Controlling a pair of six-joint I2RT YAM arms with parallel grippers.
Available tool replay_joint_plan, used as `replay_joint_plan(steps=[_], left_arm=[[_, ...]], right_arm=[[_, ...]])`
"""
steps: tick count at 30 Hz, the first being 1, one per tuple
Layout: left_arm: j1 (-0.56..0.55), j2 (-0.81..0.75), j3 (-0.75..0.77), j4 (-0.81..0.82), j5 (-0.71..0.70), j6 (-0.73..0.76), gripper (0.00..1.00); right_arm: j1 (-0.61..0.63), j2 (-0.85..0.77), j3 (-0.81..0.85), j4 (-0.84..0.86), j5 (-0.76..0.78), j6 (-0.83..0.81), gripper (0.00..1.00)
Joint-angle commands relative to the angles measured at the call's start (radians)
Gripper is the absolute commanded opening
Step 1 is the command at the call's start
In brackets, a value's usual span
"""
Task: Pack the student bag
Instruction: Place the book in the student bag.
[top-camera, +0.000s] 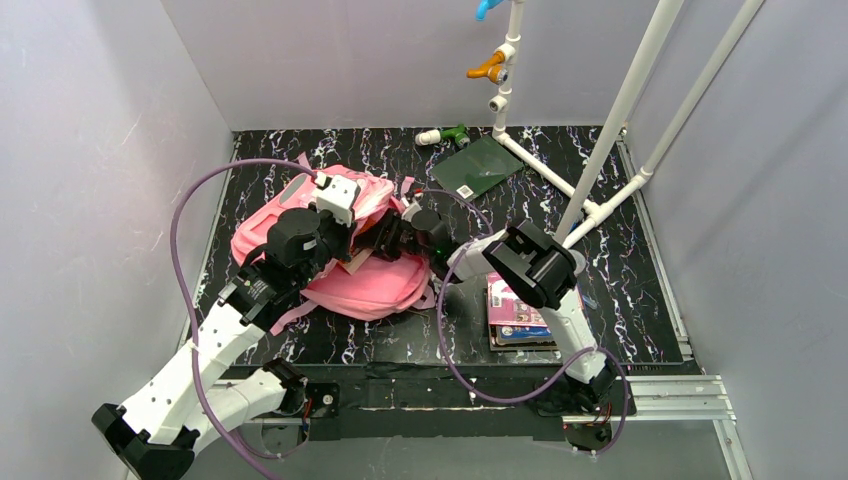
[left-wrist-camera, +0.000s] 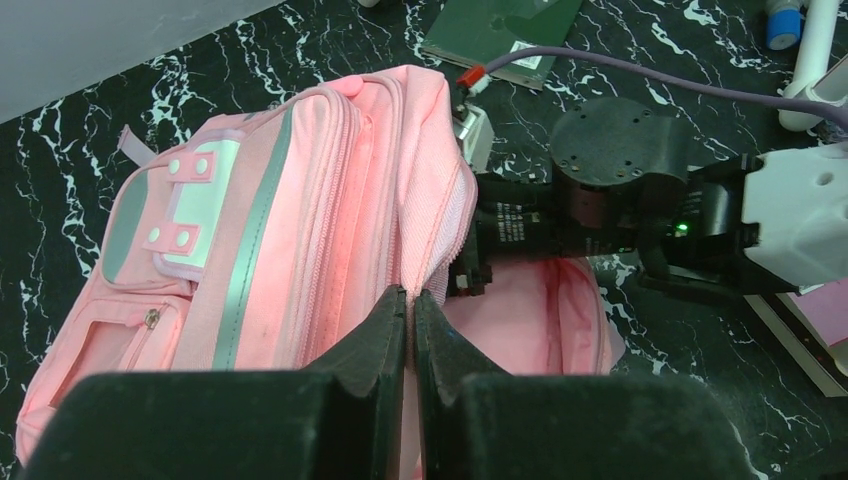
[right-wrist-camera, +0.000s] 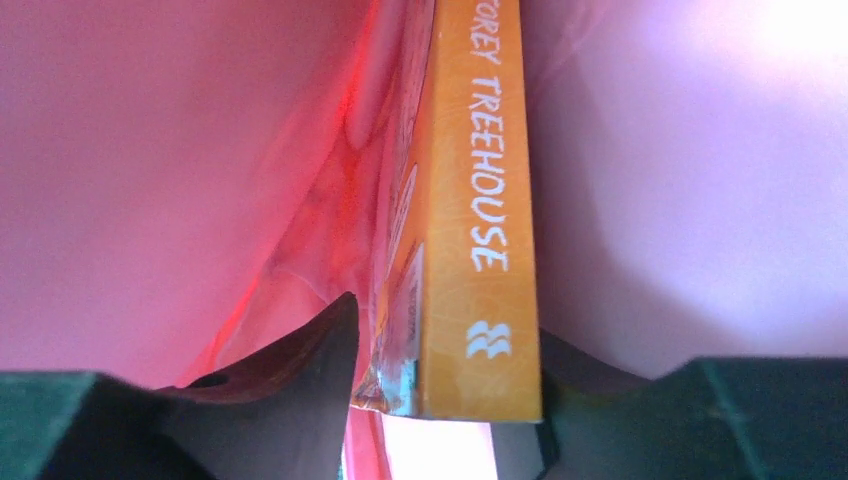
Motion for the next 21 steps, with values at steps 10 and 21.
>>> replay_joint_plan(steps=[10,21], left_arm=[[-0.005,-0.027,0.023,0.082,0.058,-0.033,0.00],[-0.004,-0.062,0.000,0.063,0.036,-0.068,0.00]], right_arm=[[-0.003,-0.059,0.067,-0.115,-0.009,-0.164,0.75],[-0.026,0.049,0.118,0.073,0.038,-0.021,0.37]])
